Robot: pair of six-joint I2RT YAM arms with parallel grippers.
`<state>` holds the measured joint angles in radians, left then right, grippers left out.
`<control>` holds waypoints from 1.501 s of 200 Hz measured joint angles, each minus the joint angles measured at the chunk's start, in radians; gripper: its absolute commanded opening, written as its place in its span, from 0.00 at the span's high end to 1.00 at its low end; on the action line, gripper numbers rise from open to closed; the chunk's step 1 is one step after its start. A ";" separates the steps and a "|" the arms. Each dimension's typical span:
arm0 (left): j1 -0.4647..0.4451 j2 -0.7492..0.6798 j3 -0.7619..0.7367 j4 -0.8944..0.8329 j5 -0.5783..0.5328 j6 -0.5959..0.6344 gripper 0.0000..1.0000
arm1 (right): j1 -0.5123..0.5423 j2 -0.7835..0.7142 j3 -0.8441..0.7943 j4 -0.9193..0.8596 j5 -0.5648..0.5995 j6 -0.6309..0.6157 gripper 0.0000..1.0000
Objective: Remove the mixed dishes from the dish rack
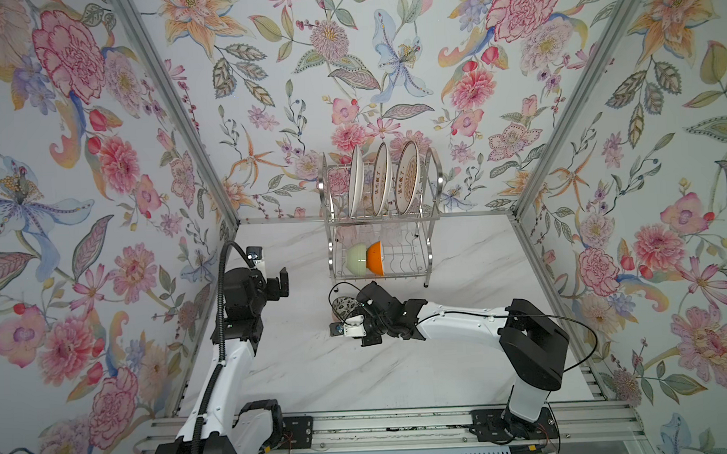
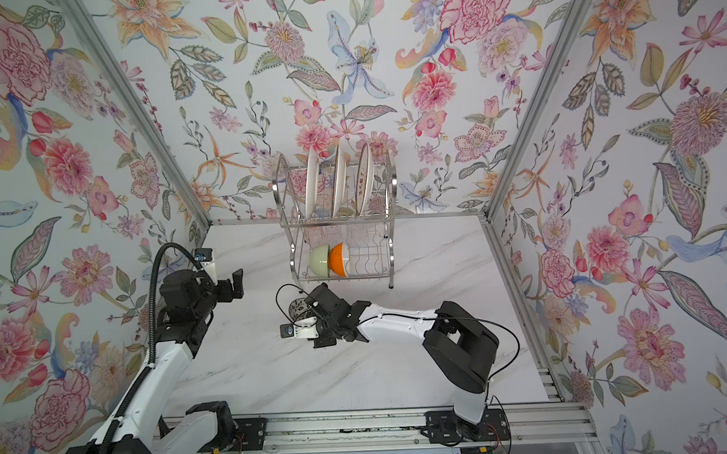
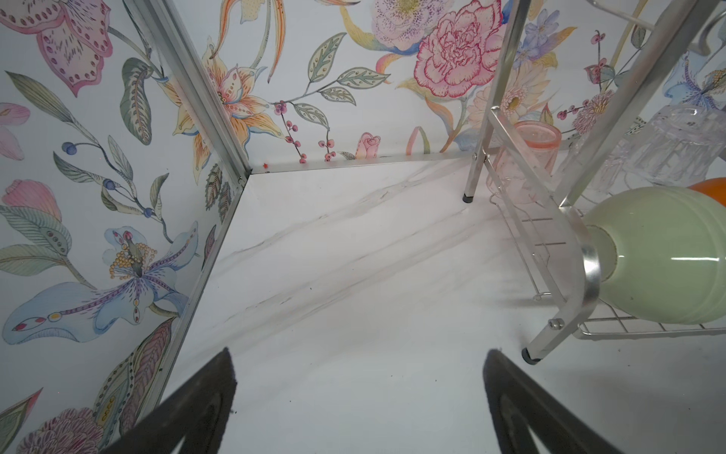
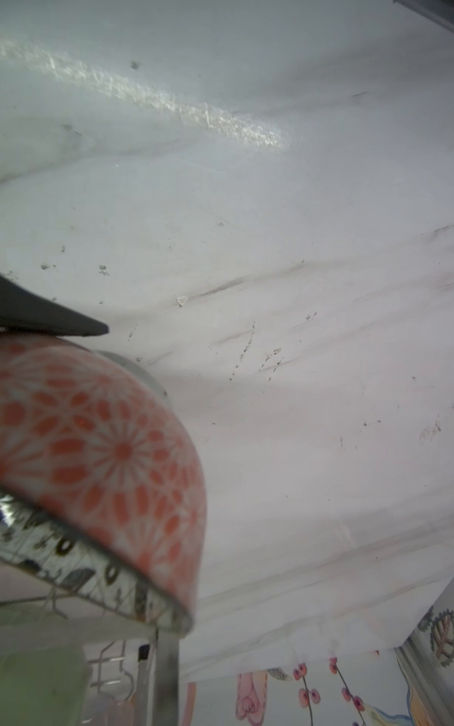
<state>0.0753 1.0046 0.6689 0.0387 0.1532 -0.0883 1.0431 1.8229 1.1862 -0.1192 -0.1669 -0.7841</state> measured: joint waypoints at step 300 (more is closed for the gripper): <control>0.012 0.019 -0.037 0.034 0.004 0.002 0.01 | 0.075 0.235 0.185 -0.068 0.209 -0.077 0.81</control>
<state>0.0872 1.0233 0.6323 0.0723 0.1574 -0.0864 1.1179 2.0575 1.3716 -0.1871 0.0418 -0.8612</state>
